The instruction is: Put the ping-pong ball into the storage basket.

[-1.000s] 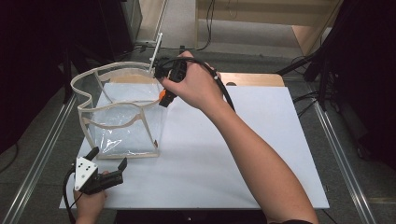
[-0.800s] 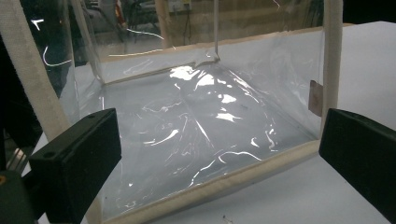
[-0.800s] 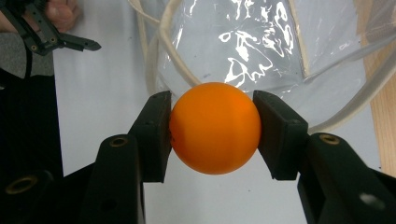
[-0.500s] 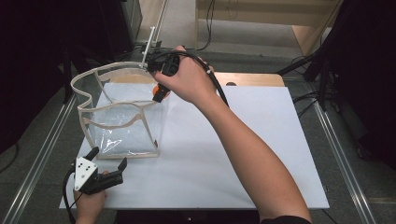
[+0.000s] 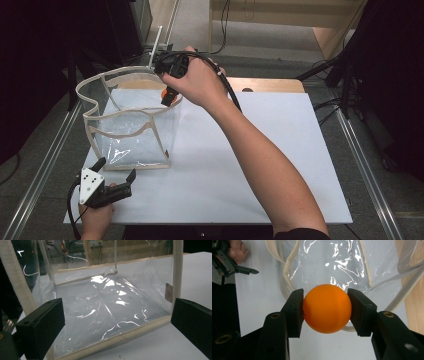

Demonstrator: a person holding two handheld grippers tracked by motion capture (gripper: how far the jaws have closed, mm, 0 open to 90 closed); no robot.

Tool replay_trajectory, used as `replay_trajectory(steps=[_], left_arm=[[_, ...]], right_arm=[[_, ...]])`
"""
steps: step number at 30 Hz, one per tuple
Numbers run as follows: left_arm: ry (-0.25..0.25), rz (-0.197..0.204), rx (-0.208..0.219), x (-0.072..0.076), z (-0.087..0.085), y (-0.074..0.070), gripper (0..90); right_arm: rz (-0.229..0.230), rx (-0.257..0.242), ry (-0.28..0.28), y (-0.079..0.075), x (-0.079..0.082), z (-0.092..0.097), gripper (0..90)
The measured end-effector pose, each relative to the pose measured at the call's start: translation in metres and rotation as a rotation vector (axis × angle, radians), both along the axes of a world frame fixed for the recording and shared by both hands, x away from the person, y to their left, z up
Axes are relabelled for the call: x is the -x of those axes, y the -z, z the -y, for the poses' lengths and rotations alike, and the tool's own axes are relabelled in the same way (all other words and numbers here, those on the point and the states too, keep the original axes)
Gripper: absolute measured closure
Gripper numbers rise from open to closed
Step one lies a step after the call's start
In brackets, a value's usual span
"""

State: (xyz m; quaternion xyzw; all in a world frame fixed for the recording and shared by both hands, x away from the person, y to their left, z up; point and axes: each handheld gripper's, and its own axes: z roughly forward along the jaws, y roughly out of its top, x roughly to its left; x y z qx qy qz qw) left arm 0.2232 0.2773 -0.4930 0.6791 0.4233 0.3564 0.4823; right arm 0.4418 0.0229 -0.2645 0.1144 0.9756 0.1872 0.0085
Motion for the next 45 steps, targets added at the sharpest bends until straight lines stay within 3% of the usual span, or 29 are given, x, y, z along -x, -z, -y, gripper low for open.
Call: replay_trajectory(steps=[15,31,37,45], left_arm=[[0.000,0.001,0.002,0.000,0.000,0.000,0.0],[0.000,0.000,0.005,0.000,0.000,0.000,0.0],[0.000,0.000,0.003,0.000,0.000,0.000,0.0],[0.001,0.000,-0.003,0.000,0.000,0.000,0.0]], right_arm=[[0.016,0.008,0.023,0.006,-0.014,0.001,47.2],[0.011,0.022,0.044,0.009,-0.018,0.006,45.6],[0.020,0.022,0.051,0.010,-0.016,0.012,39.0],[0.046,0.014,0.076,0.012,-0.008,0.023,21.0]])
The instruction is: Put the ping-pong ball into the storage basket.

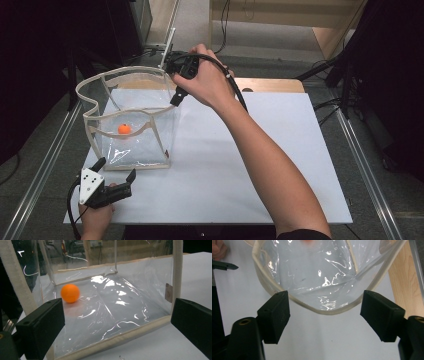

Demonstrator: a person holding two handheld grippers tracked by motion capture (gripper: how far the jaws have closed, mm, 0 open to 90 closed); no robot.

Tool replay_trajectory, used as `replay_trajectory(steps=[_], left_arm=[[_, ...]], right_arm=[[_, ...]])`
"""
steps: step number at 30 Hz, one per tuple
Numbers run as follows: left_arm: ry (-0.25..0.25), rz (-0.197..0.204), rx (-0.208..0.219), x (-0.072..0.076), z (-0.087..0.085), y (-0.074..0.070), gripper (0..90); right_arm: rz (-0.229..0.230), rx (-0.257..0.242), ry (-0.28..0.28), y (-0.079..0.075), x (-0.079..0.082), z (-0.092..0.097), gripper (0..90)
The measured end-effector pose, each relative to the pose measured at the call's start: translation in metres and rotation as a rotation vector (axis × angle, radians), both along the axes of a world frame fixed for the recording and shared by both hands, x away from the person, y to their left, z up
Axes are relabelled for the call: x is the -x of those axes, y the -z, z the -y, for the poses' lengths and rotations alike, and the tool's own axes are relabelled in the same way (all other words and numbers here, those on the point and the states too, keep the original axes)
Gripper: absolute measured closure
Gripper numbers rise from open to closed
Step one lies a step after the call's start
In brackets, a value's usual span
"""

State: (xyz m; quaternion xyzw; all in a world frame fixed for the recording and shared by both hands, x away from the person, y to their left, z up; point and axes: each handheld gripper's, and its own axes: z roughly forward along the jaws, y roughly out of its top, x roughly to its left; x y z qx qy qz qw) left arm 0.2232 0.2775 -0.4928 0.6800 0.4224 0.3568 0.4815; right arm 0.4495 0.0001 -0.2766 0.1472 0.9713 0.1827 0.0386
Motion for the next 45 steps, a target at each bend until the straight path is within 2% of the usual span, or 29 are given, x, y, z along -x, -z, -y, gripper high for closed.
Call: replay_trajectory(steps=[12,20,45], left_arm=[[-0.001,-0.002,0.004,0.000,0.000,0.000,0.0],[-0.002,-0.001,0.007,0.000,0.000,0.000,0.0],[-0.001,0.001,0.003,0.000,0.001,0.000,0.0]], right_arm=[[0.021,-0.015,-0.007,0.007,0.015,0.017,20.7],[0.011,-0.041,0.004,0.013,0.025,0.028,20.7],[-0.007,-0.148,0.072,0.053,0.043,0.072,20.7]])
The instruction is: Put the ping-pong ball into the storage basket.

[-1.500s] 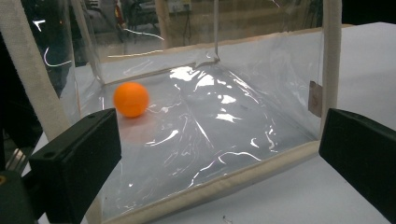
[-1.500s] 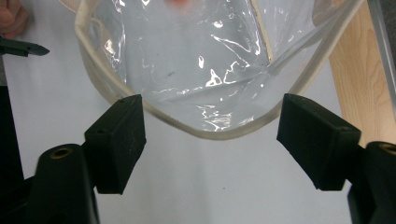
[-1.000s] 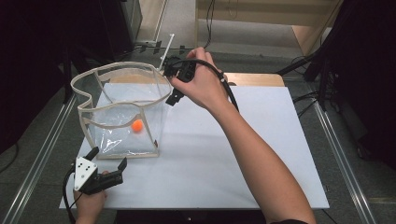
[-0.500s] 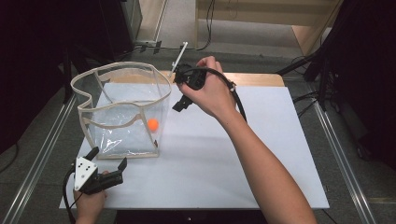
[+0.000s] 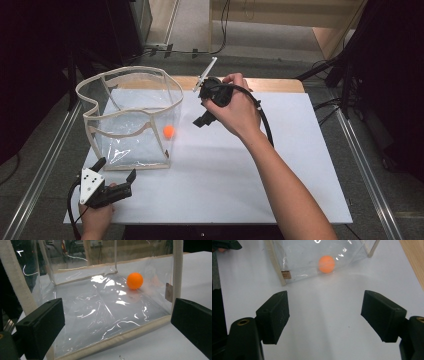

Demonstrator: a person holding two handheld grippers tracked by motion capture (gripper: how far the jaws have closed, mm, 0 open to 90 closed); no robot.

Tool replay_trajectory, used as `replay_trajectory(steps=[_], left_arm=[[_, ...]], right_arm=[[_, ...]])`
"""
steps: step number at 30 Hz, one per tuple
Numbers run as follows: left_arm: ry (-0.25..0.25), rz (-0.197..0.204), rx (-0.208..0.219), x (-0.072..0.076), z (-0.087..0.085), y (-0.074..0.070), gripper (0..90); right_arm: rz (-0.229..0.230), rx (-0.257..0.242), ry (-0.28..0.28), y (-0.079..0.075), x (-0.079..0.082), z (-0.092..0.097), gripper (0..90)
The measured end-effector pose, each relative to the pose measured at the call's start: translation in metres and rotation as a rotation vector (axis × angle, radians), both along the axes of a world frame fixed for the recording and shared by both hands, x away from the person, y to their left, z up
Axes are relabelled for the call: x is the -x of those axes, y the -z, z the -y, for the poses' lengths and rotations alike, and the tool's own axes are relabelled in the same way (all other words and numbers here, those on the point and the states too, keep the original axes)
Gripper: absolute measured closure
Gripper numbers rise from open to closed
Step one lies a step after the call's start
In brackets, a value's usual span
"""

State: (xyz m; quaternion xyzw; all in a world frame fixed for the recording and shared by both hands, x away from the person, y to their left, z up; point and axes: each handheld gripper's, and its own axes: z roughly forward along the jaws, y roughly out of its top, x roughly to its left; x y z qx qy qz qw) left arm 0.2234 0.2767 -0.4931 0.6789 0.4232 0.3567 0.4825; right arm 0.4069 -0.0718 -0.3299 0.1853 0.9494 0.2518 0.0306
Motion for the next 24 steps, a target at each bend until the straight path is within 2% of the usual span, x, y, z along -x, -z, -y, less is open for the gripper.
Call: replay_trajectory(steps=[2,3,4,17,24], left_arm=[[0.001,0.001,-0.001,0.000,0.000,0.000,0.0],[0.001,0.001,-0.001,0.000,0.000,0.000,0.0],[0.001,0.000,-0.003,0.000,0.000,0.000,0.0],[0.000,0.000,-0.004,0.000,0.000,0.000,0.0],[-0.001,0.001,-0.004,0.000,0.001,0.000,0.0]], right_arm=[[-0.002,-0.014,0.011,0.005,0.002,0.004,20.6],[-0.003,-0.005,0.016,0.007,0.002,0.005,20.7],[-0.006,-0.021,0.017,0.010,0.003,0.007,20.6],[-0.013,-0.088,0.057,0.040,0.015,0.022,20.6],[-0.013,-0.125,0.060,0.055,0.019,0.030,20.6]])
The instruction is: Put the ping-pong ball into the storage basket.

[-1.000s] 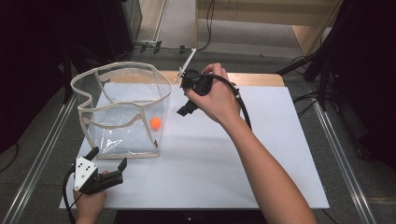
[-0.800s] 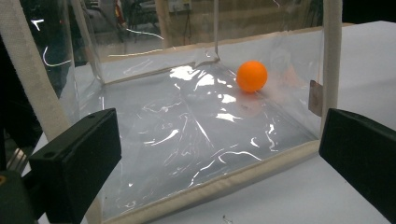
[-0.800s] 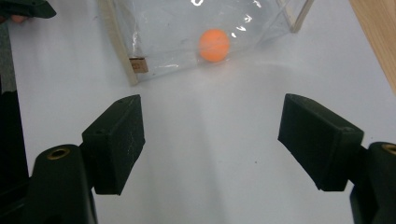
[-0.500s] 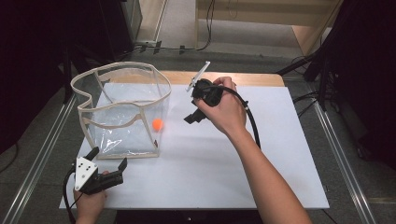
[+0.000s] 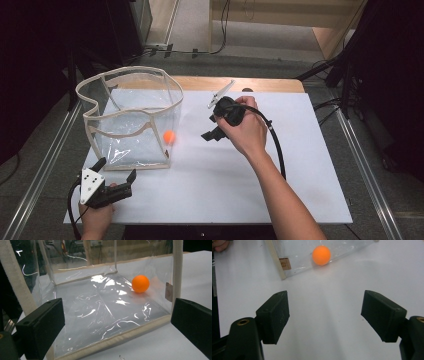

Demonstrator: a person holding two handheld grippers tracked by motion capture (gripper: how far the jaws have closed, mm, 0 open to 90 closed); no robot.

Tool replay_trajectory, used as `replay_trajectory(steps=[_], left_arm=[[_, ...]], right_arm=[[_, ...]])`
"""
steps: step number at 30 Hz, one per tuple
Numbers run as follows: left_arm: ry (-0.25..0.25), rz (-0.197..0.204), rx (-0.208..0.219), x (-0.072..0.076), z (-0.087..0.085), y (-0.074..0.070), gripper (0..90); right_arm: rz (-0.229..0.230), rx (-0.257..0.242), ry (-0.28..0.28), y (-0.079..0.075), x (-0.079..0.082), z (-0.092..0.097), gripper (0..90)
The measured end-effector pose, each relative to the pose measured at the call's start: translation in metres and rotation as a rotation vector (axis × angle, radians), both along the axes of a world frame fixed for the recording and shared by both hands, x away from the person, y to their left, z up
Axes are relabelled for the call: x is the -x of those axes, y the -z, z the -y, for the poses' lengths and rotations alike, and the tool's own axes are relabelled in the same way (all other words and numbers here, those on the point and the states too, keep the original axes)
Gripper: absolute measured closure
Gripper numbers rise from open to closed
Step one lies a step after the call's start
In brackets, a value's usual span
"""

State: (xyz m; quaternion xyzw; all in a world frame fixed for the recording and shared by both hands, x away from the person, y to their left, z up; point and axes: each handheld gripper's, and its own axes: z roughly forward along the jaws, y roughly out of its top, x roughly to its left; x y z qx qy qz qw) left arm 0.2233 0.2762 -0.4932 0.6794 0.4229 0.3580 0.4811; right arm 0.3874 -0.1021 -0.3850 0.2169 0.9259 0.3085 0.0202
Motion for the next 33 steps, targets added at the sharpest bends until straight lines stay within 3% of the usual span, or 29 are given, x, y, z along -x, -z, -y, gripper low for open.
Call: replay_trajectory(steps=[33], left_arm=[[0.000,0.000,-0.008,0.000,0.001,0.000,0.0]], right_arm=[[0.057,-0.139,0.098,0.037,0.027,0.049,20.7]])
